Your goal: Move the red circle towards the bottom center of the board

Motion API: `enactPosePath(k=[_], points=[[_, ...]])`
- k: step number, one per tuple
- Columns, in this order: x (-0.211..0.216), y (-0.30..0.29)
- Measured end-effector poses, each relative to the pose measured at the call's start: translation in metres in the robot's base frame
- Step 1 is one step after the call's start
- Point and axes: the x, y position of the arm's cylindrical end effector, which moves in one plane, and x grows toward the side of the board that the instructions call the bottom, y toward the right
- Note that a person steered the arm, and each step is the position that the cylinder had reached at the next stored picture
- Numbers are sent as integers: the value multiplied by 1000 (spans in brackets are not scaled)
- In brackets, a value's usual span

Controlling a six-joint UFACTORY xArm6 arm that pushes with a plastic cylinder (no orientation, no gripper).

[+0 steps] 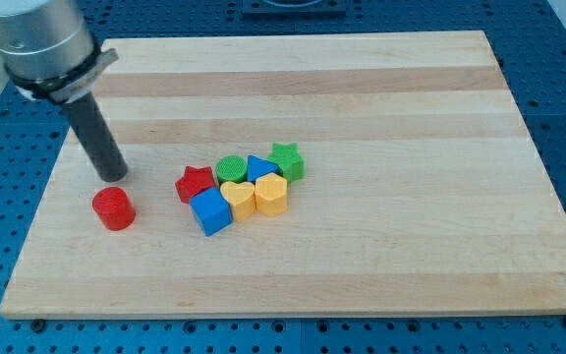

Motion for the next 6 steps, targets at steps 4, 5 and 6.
enactPosePath(k=[4,5,6], points=[[69,44],[83,48],[90,24]])
